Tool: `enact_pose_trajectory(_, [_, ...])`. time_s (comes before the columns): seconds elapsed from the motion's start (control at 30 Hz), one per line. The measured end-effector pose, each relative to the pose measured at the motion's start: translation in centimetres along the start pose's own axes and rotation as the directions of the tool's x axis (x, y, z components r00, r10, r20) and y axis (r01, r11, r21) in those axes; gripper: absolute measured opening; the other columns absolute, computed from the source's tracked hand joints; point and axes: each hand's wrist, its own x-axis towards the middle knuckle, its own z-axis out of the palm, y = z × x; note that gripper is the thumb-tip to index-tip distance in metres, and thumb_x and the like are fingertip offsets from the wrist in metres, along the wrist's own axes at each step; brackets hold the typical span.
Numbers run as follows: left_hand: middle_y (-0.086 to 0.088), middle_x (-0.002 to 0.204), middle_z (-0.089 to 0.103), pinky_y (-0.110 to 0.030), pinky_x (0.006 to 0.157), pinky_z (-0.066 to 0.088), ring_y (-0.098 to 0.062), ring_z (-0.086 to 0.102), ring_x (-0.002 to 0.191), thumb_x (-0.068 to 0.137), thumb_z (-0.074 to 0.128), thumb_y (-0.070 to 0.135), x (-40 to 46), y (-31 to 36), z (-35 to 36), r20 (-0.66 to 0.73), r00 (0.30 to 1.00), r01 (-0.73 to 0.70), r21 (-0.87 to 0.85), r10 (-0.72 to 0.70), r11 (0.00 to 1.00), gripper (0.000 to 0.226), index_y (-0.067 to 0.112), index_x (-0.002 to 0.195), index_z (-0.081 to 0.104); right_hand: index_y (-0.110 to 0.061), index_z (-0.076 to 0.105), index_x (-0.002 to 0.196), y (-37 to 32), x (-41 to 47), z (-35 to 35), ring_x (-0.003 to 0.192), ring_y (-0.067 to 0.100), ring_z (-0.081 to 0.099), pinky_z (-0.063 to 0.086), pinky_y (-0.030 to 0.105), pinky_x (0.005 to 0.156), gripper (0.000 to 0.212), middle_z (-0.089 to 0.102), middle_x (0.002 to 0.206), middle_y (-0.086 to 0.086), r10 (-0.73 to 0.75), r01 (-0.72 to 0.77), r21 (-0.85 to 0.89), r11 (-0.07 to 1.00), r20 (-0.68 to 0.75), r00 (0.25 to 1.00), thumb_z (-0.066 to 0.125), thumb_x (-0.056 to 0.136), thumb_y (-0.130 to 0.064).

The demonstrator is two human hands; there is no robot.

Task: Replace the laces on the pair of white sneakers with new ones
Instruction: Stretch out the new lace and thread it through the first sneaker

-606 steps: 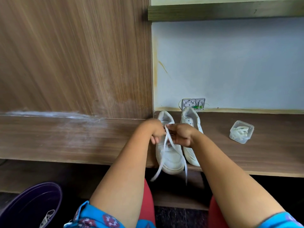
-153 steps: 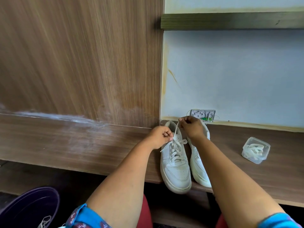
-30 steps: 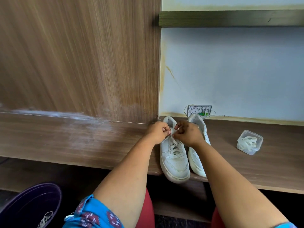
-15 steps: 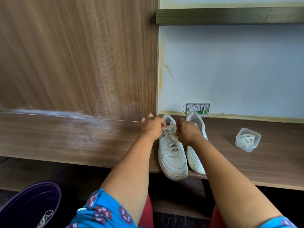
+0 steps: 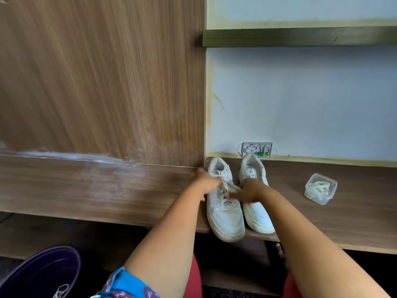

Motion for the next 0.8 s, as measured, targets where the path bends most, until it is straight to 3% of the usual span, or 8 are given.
enact_pose_trajectory(0.1, [-0.019,0.146,0.039,-0.043,0.091,0.048,-0.038,0.051,0.123,0.1,0.044,0.039,-1.2,0.5,2.1,0.237,0.957,0.128,0.181,-0.17,0.975,0.058,0.008,0.146,0.031,-0.011,0.057,0.121,-1.5,-1.1,1.0,0.112,0.022,0.058,0.04,0.026,0.083,0.055,0.062,0.121,0.006,-0.025,0.049,-0.214,0.976,0.113,0.993,0.065,0.084,-0.051])
enact_pose_trajectory(0.23, [-0.015,0.132,0.055,-0.035,0.091,0.05,-0.031,0.058,0.114,0.094,0.051,0.032,0.0,0.6,3.1,-0.018,1.0,0.025,0.262,-0.021,0.965,0.046,0.007,0.132,0.048,-0.008,0.052,0.12,-1.5,0.5,3.0,0.107,0.026,0.059,0.046,0.03,0.083,0.056,0.061,0.118,0.01,0.01,-0.009,0.012,1.0,-0.101,0.995,0.068,0.081,-0.046])
enact_pose_trajectory(0.37, [-0.014,0.147,0.035,-0.035,0.101,0.039,-0.031,0.042,0.131,0.095,0.052,0.039,1.2,0.3,2.7,-0.091,0.996,0.044,0.252,-0.022,0.967,0.063,0.012,0.146,0.029,-0.006,0.051,0.115,-1.4,1.8,4.1,0.101,0.026,0.06,0.044,0.029,0.075,0.055,0.062,0.11,0.01,0.04,-0.012,0.173,0.985,-0.159,0.986,0.067,0.081,-0.047])
enact_pose_trajectory(0.47, [-0.013,0.152,0.02,-0.036,0.108,0.032,-0.03,0.026,0.138,0.086,0.059,0.051,1.5,0.9,2.9,-0.171,0.985,0.057,0.388,0.011,0.92,0.088,0.008,0.15,0.015,-0.009,0.061,0.104,-0.1,1.3,2.2,0.098,0.024,0.062,0.046,0.029,0.075,0.043,0.066,0.1,0.008,0.015,0.052,0.24,0.969,-0.268,0.963,0.071,0.079,-0.042])
enact_pose_trajectory(0.57, [-0.014,0.15,0.016,-0.04,0.112,0.03,-0.032,0.017,0.139,0.087,0.061,0.048,0.5,3.5,4.3,-0.22,0.924,-0.185,0.461,0.314,0.868,0.084,0.008,0.147,0.019,-0.015,0.057,0.119,3.9,0.5,-0.5,0.111,0.025,0.056,0.045,0.031,0.092,0.053,0.061,0.118,0.009,0.118,-0.016,0.223,0.975,-0.45,0.885,0.075,0.076,-0.042])
enact_pose_trajectory(0.63, [-0.015,0.148,0.026,-0.04,0.109,0.032,-0.032,0.024,0.139,0.09,0.059,0.042,-0.2,5.0,6.1,-0.132,0.897,-0.317,0.472,0.421,0.823,0.072,0.007,0.144,0.026,-0.015,0.044,0.136,6.8,-0.3,-0.9,0.123,0.028,0.048,0.041,0.036,0.1,0.075,0.049,0.132,0.011,0.242,-0.14,0.302,0.943,-0.335,0.911,0.076,0.075,-0.044])
enact_pose_trajectory(0.7, [-0.017,0.147,0.032,-0.037,0.104,0.038,-0.032,0.034,0.136,0.086,0.063,0.047,-0.4,5.5,8.7,0.008,0.942,-0.302,0.453,0.335,0.839,0.083,0.007,0.147,0.022,-0.011,0.042,0.14,9.3,-0.9,0.2,0.118,0.026,0.052,0.045,0.033,0.091,0.081,0.051,0.131,0.011,0.259,-0.182,0.533,0.827,-0.073,0.963,0.08,0.074,-0.039])
enact_pose_trajectory(0.8, [-0.027,0.156,0.009,-0.041,0.11,0.033,-0.039,0.027,0.14,0.083,0.065,0.054,-0.3,5.6,11.9,0.142,0.975,-0.221,0.498,0.173,0.839,0.114,0.001,0.15,-0.01,-0.012,0.058,0.126,12.6,-1.4,0.4,0.103,0.019,0.058,0.049,0.031,0.082,0.05,0.062,0.114,0.006,0.179,-0.116,0.645,0.755,-0.033,0.983,0.076,0.08,-0.024])
